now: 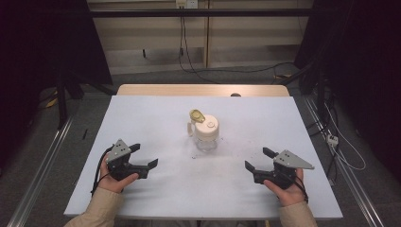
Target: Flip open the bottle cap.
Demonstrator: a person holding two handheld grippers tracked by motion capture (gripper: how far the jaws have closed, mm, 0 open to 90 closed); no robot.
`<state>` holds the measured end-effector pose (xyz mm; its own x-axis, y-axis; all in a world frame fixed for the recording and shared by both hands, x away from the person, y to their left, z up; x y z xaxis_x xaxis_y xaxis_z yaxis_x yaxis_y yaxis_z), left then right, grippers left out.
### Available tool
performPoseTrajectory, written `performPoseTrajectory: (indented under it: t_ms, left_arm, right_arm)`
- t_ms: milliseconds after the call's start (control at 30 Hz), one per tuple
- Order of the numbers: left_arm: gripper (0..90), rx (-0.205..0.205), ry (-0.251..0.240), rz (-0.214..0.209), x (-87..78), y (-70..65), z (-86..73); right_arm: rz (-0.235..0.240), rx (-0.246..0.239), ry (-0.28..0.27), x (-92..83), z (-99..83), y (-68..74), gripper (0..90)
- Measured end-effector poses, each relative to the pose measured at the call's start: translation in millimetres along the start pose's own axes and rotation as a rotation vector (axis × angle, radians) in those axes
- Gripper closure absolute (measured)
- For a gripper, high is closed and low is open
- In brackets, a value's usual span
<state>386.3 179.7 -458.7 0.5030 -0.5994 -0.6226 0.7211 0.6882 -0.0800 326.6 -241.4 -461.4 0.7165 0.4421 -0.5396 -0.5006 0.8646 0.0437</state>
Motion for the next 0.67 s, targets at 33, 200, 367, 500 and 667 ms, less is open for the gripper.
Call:
performPoseTrajectory:
  t_ms: [33, 200, 367, 500, 667]
  left_arm:
    - [5.8, 0.004, 0.001, 0.005, -0.8, 1.0, -0.7]
    - [5.7, -0.002, 0.004, 0.013, -4.3, 4.3, -4.1]
    - [5.7, -0.004, 0.008, 0.02, -7.5, 7.7, -7.3]
    - [5.7, -0.001, 0.012, 0.028, -8.5, 10.2, -8.6]
    - [5.7, 0.003, 0.022, 0.035, -7.2, 10.4, -9.2]
  right_arm:
    - [0.001, 0.002, 0.0, -0.9, -0.6, -0.4, 14.0]
    - [-0.005, 0.005, 0.002, -3.6, -3.6, -2.9, 14.1]
    - [-0.003, -0.001, 0.012, -3.5, -6.8, -2.9, 14.1]
    - [-0.004, -0.013, 0.02, -1.7, -7.2, -2.0, 14.1]
    - [-0.012, -0.01, 0.03, -0.2, -8.9, -3.2, 14.1]
Point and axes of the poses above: each handheld gripper's, and its own axes: x roughly forward along the jaws, z roughly out of its top, y roughly to its left, the point moved 5 cm from there along x, roughly forward along the jaws, and after that the axes turned 13 degrees about y, right-handed, at the moved point
